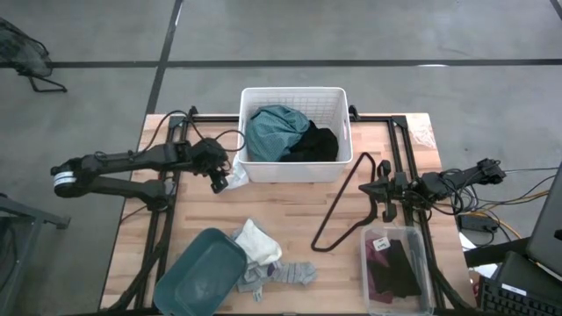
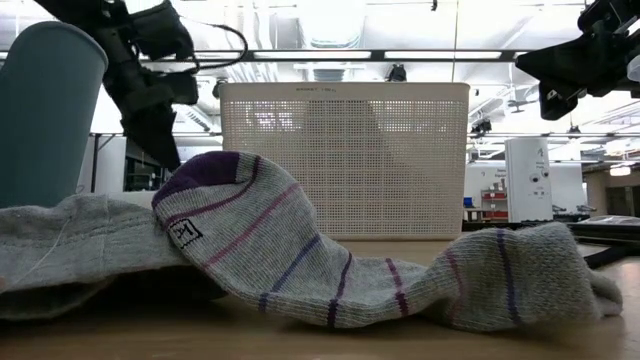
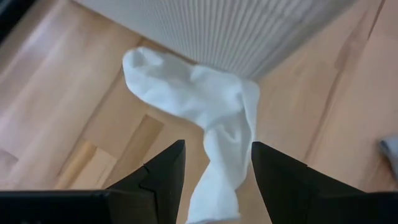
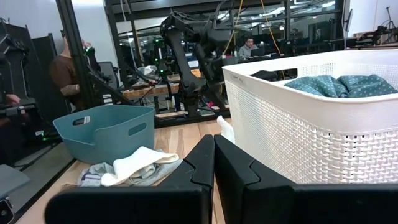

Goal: Pick & Place Cloths
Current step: Put the top white sock into the green bin

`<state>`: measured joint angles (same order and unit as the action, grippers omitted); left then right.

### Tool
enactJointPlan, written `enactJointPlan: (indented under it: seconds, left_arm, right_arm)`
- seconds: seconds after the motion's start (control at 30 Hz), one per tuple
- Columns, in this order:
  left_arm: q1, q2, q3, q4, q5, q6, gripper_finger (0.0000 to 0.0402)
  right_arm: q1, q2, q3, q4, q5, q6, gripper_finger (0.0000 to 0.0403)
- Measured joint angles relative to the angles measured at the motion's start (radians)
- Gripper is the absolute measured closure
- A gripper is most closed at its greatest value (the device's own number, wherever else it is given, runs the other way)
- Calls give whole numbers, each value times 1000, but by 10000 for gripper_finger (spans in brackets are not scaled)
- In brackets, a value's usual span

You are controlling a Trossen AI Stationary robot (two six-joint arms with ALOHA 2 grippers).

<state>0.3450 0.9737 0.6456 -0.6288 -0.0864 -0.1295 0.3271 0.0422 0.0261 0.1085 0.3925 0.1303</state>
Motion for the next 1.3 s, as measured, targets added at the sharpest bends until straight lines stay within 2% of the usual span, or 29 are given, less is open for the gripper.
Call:
enactJointPlan:
  seconds: [0.2, 0.47, 0.63, 1.13, 1.3]
  left_arm:
    - [0, 0, -62, 62, 1, -1, 211]
    - [0, 0, -150, 170, 77, -14, 211]
    - [0, 0, -190, 225, 81, -39, 211]
    - [0, 34, -279, 279, 23, -138, 211]
    - [0, 53, -292, 289, 5, -146, 230]
  right_arm:
    - [0, 0, 0, 0, 0, 0, 394]
    - [0, 0, 0, 0, 0, 0, 394]
    - [0, 0, 0, 0, 0, 0, 394]
    - [0, 0, 0, 0, 0, 0, 394]
    - [0, 0, 0, 0, 0, 0, 394]
